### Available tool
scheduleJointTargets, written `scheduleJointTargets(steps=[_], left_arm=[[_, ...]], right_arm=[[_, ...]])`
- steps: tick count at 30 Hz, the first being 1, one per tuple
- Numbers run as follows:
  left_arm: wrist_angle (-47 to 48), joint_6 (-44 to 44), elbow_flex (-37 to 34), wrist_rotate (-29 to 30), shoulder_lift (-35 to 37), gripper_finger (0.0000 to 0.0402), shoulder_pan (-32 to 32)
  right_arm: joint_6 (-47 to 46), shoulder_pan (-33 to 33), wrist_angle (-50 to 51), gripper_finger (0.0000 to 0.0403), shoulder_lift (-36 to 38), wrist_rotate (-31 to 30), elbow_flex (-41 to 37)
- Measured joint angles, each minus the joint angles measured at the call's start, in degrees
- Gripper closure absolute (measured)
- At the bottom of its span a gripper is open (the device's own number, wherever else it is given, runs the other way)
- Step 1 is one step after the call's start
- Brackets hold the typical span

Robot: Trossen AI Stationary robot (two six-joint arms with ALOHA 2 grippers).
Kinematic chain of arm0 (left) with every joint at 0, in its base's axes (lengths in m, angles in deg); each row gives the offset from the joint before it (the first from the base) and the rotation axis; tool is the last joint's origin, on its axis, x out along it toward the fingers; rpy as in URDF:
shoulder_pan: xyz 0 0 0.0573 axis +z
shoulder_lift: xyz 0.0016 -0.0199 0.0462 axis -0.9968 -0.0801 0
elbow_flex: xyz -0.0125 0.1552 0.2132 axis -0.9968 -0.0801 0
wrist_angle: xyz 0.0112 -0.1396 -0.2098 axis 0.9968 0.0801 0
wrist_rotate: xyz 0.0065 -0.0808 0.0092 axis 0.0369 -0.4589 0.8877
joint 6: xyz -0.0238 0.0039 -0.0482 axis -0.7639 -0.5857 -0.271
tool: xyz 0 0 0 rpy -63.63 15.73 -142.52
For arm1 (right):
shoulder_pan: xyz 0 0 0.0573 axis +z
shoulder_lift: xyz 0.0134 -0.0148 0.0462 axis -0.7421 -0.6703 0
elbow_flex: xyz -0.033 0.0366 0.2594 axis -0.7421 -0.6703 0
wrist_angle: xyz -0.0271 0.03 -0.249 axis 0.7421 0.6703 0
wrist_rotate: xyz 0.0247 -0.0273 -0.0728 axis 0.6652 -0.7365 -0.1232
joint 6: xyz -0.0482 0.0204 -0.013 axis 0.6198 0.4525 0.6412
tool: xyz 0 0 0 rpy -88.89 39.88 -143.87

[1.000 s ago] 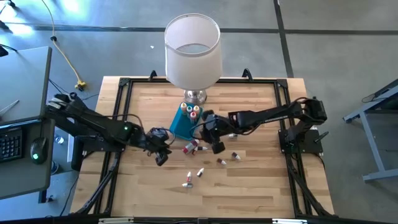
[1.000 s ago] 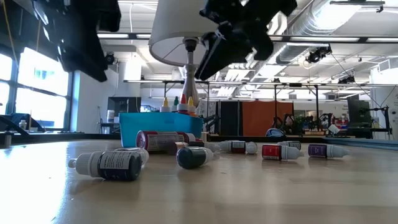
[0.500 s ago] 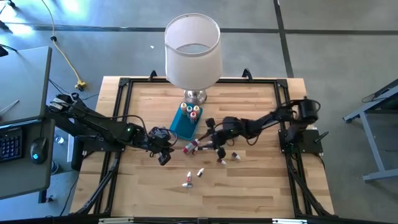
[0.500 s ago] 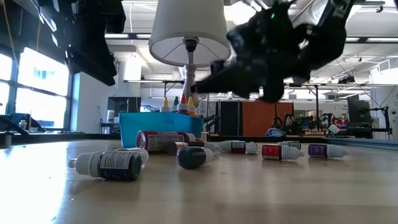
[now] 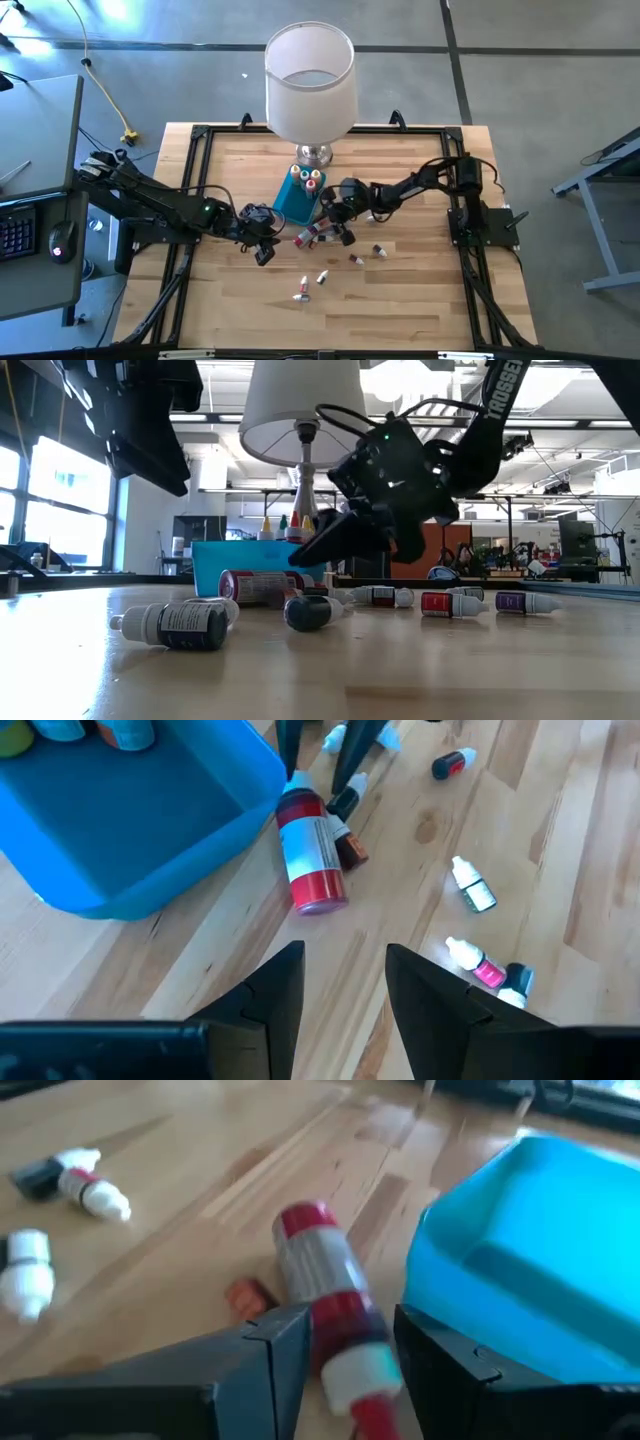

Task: Pick & Place food coloring
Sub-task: Put the large red food coloring bottle into the blue bin

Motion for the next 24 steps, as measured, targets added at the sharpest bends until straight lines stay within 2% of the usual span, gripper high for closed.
scheduleJointTargets(steps=[8,15,24], left_arm=[[-0.6,0.1,0.0,0.0,0.0,0.0261,0.0],[-0.5,-0.1,0.0,0.4,0.0,0.0261,0.0],[-0.5,-0.2,0.0,0.4,0.0,0.0261,0.0]], right_arm=[[3.0,0.1,1.6,0.0263,0.0,-0.6,-0.4],[3.4,0.1,2.1,0.0262,-0.9,-7.1,-0.5],[3.2,-0.1,0.9,0.0262,-2.9,-5.8,-0.3]])
